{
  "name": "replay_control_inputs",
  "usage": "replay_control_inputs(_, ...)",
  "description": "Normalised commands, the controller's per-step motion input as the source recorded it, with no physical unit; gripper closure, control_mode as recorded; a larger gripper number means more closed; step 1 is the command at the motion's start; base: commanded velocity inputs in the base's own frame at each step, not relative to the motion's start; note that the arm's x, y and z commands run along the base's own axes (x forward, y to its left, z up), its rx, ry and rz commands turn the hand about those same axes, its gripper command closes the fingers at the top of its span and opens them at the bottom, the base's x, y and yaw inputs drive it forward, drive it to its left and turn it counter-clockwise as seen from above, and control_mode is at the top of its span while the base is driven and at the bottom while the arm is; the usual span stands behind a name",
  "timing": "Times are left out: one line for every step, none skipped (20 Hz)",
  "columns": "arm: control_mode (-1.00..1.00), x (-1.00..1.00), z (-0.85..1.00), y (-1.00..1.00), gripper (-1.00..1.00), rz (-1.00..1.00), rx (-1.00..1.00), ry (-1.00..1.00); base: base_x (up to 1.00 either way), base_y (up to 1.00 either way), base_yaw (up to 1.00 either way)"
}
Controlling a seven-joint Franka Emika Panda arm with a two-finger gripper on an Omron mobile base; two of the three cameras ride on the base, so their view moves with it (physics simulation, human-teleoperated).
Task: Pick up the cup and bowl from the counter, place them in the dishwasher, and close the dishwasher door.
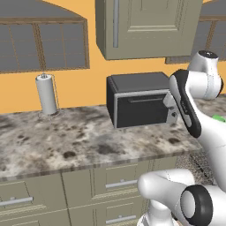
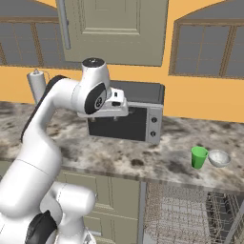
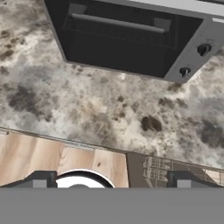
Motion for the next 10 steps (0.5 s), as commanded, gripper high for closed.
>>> replay_control_inputs(-1.0,0.0,-0.14,-0.36,-1.0,0.0,0.0,0.0,0.0,0.0,0.0)
replay_control_inputs(-1.0,0.0,-0.13,-0.33,-1.0,0.0,0.0,0.0,0.0,0.0,0.0)
replay_control_inputs(-1.0,0.0,-0.16,-0.34,-1.0,0.0,0.0,0.0,0.0,0.0,0.0)
replay_control_inputs(-1.0,0.0,-0.14,-0.34,-1.0,0.0,0.0,0.0,0.0,0.0,0.0)
replay_control_inputs(-1.0,0.0,-0.1,-0.34,-1.0,0.0,0.0,0.0,0.0,0.0,0.0)
replay_control_inputs(-1.0,0.0,-0.11,-0.38,-1.0,0.0,0.0,0.0,0.0,0.0,0.0)
replay_control_inputs(-1.0,0.0,-0.15,-0.4,-1.0,0.0,0.0,0.0,0.0,0.0,0.0)
replay_control_inputs(-1.0,0.0,-0.14,-0.36,-1.0,0.0,-0.01,0.0,0.0,0.0,0.0)
replay_control_inputs(-1.0,0.0,-0.14,-0.36,-1.0,0.0,-0.01,0.0,0.0,0.0,0.0)
replay_control_inputs(-1.0,0.0,-0.17,-0.37,-1.0,0.0,-0.01,0.0,0.0,0.0,0.0)
